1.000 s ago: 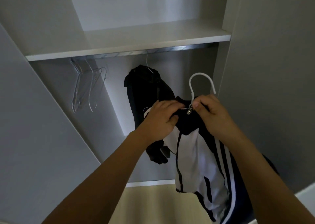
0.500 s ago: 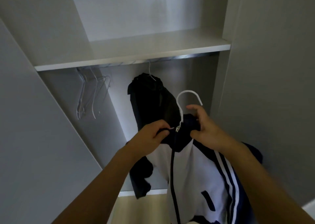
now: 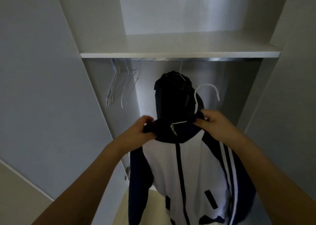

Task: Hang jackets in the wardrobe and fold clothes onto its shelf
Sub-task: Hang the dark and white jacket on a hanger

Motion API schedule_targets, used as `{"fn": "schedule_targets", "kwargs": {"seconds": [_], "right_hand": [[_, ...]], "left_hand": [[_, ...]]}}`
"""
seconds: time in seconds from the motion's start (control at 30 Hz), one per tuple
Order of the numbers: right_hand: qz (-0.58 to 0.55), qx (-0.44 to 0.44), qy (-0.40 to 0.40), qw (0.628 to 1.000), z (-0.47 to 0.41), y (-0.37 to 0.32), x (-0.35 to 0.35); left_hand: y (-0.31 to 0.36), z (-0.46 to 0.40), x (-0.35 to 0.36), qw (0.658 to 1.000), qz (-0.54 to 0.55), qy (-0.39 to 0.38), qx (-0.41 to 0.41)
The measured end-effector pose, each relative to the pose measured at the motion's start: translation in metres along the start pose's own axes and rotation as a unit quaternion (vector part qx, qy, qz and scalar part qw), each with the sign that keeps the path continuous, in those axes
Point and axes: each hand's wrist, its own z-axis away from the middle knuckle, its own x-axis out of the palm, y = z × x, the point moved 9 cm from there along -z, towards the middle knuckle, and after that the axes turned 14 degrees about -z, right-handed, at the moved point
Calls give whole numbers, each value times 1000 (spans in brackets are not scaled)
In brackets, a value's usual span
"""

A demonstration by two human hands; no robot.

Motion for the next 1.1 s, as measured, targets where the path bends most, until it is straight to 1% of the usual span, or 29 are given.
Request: {"fn": "schedule_targets", "kwargs": {"seconds": [0.03,0.07,0.1,0.13,0.2,0.27,0.3,0.33,0.37,0.47,0.5,0.57,0.63,0.7,0.77,0.8,0.83,0.9,0.93,0.97,1.0,1.03,1.1], "right_hand": [[3,-8,-10,1000,-5,-4,8],[8,-15,-19,1000,-11,-7,14],[13,-19,-25,999,-18,-7,20],[19,-19,-30,999,-23,-7,24],[33,-18,-48,998,-32,-7,37],[36,-16,-79,996,-38,-5,55],[39,-14,-91,995,-40,-3,65],[46,-12,-100,994,-42,-2,73],[52,-13,-104,993,-43,-1,79],[75,-25,-106,991,-43,0,86],[88,-28,-106,990,-42,-1,83],[130,-28,-99,986,-39,-3,69],[173,-28,-78,981,-38,-7,52],[204,-27,-58,977,-40,-10,43],[247,-24,-50,967,-43,-12,47],[254,-19,-47,966,-45,-12,48],[249,-12,-43,967,-47,-11,49],[210,2,-37,977,-51,-10,48],[177,7,-30,984,-54,-9,46],[142,11,-24,990,-58,-9,45],[111,13,-25,993,-63,-9,46],[89,15,-33,995,-69,-8,51],[84,17,-70,994,-83,-4,69]], "left_hand": [[-5,3,2,998,-52,-19,-19],[-5,6,-3,996,-88,-5,-24],[-2,9,-8,995,-94,16,-13],[3,12,-13,996,-82,34,9],[22,18,-24,996,-17,68,54],[45,17,-43,990,67,102,71],[57,12,-53,987,90,113,75],[69,6,-61,986,83,121,80],[82,0,-68,986,53,129,93],[105,-11,-81,975,-66,165,132],[104,-13,-87,971,-86,180,128],[88,-15,-101,968,-94,215,91],[69,-14,-116,964,-75,249,46],[64,-13,-123,963,-44,263,31],[67,-16,-123,972,-2,231,46],[64,-17,-120,980,23,190,50],[55,-15,-115,990,39,131,43],[17,0,-100,998,57,-17,-10],[-8,14,-88,992,69,-95,-49],[-28,29,-77,981,76,-158,-81],[-47,42,-71,975,69,-185,-106],[-63,49,-72,975,41,-175,-129],[-85,56,-88,980,-34,-108,-163]]}}
